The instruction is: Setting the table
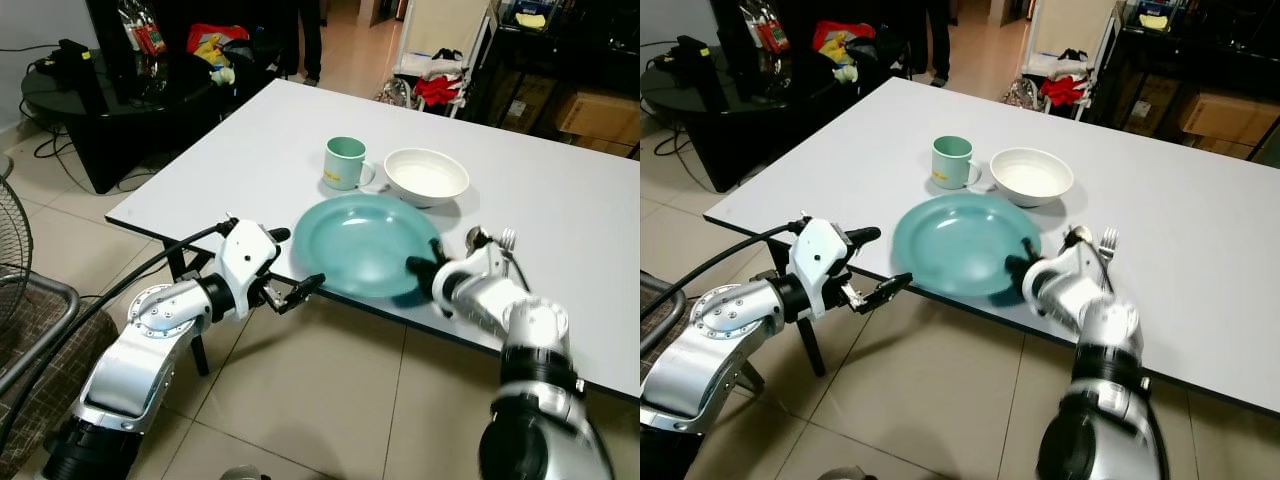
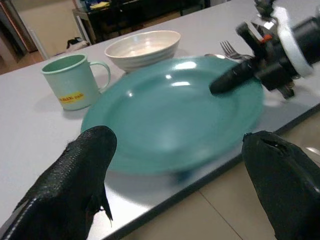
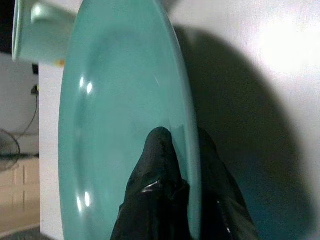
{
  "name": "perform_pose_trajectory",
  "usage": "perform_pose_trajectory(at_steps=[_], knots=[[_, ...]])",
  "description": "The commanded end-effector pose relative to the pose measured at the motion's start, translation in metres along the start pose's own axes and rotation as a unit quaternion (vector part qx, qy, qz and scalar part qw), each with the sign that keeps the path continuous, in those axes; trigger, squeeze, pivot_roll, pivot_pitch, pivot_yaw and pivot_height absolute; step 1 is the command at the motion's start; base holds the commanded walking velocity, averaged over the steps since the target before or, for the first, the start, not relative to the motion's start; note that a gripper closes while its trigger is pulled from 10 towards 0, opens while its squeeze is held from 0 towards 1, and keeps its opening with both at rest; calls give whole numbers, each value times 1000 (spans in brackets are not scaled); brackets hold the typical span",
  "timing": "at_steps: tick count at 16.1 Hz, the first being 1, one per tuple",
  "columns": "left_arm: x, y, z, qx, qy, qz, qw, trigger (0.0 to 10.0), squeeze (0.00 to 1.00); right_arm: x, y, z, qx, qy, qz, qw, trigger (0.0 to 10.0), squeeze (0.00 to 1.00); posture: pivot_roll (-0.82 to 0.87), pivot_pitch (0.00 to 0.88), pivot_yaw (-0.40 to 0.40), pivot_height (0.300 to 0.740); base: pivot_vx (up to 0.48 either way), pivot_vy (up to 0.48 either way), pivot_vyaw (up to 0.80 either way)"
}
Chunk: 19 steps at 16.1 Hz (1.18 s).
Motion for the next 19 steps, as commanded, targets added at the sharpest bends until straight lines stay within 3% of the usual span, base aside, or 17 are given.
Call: perform_pose_trajectory(at_steps=[1,6,7,8,10,13,19], knots=[[0,7,-2,8,-8,-7,1000,10000,0,-6,13,-1,25,9,-17,999,10000,0,118,0,-68,740,0,0,0],[0,7,-2,8,-7,-7,1000,10000,0,2,24,-8,65,3,-38,997,10000,0,119,0,-69,740,0,0,0],[1,7,-2,8,-9,-6,1000,10000,0,5,22,-10,58,3,-42,997,10000,800,118,0,-67,740,0,0,0],[1,6,-2,7,-11,-7,1000,10000,0,7,20,-11,53,6,-44,998,10000,1000,115,0,-64,740,0,0,0],[1,7,-2,8,-14,-8,1000,10000,0,8,22,-9,56,15,-55,997,10000,1000,112,0,-61,740,0,0,0],[3,7,-3,8,-16,-7,1000,10000,0,10,26,0,74,9,-14,997,10000,1000,109,0,-57,740,0,0,0],[7,7,-2,10,-16,2,1000,10000,0,20,25,53,99,8,51,994,10000,1000,82,0,-43,740,0,0,0]])
Point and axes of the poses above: a point about 5 cm out from each wrist's last joint towards the gripper, its own z axis pointing back from the gripper into the wrist, its own y axis along the axis of the wrist's last joint, x = y × z, the point moved 1 cm from there along -z, pointing out of the wrist towards the gripper, and after that the axes turned 13 degrees about -z, right-handed, at the moved point
